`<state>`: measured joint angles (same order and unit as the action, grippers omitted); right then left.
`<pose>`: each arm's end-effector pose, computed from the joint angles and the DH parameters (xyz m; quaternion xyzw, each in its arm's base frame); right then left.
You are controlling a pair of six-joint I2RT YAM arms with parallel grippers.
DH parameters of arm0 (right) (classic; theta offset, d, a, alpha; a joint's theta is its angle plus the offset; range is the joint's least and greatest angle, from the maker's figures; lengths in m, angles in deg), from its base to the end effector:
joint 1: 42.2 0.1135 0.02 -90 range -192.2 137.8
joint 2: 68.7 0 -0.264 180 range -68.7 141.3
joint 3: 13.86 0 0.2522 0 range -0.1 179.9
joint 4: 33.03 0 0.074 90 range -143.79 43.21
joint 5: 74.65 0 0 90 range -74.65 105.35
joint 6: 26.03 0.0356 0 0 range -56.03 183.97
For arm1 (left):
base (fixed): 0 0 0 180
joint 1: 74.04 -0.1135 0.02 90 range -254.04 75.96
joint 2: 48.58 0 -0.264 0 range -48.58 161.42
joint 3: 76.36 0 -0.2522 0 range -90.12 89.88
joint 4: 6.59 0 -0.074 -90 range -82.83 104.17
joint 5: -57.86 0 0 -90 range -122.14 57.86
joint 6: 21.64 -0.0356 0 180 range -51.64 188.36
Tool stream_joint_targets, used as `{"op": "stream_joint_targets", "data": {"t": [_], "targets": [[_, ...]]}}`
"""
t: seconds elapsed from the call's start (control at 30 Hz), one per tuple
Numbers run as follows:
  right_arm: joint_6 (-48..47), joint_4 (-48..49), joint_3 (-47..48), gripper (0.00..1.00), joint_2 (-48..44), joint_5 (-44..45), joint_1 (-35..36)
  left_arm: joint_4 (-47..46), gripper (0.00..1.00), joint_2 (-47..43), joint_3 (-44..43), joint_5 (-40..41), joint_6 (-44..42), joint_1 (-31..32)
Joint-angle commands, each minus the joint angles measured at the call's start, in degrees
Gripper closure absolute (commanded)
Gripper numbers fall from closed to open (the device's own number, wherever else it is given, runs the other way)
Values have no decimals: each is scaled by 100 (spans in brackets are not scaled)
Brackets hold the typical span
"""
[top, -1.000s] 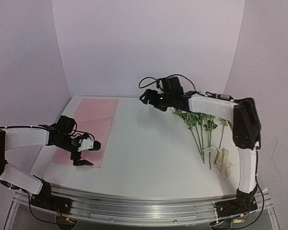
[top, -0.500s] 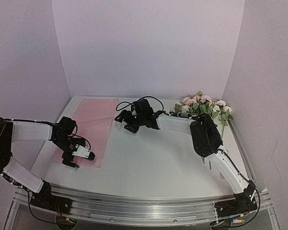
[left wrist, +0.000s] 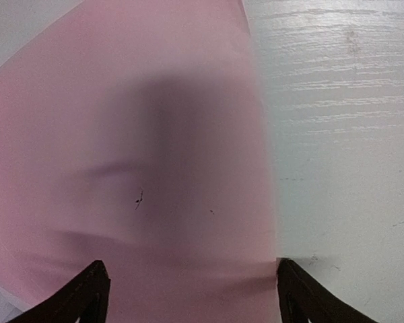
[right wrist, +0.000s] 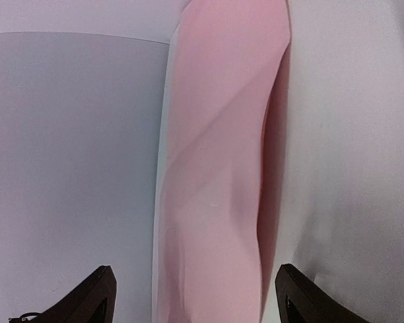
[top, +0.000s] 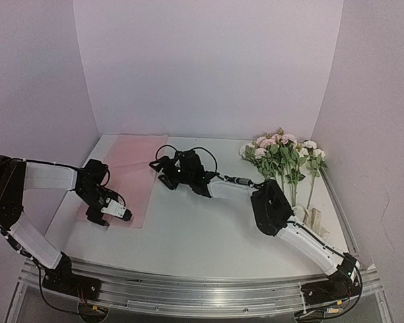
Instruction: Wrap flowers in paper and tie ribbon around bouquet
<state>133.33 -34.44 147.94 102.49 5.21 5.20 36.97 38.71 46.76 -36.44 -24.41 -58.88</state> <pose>0.4264 0.4730 0.0924 0.0909 0.7642 0.5764 0.2749 0.2457 -0.0693 0.1443 0.8033 0.5779 0.0584 0.1319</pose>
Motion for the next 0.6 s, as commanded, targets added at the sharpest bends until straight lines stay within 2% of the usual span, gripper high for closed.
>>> {"op": "stream_joint_targets", "data": {"t": [0.0, 0.07, 0.23, 0.47, 0.57], "targets": [[162, -45, 321, 18, 532, 534, 289, -492, 37, 163, 230, -287, -80, -29], [179, -50, 319, 19, 595, 575, 341, -688, 45, 93, 309, -390, -140, -28], [351, -48, 415, 42, 777, 560, 390, -1137, 67, -34, 395, -572, -96, -28], [-80, -30, -148, 40, 237, 460, 390, -2097, 99, 1, 358, -341, 143, -38], [-456, -35, -491, 36, -125, 380, 384, -2216, 100, 60, 188, -267, 349, -46]]}}
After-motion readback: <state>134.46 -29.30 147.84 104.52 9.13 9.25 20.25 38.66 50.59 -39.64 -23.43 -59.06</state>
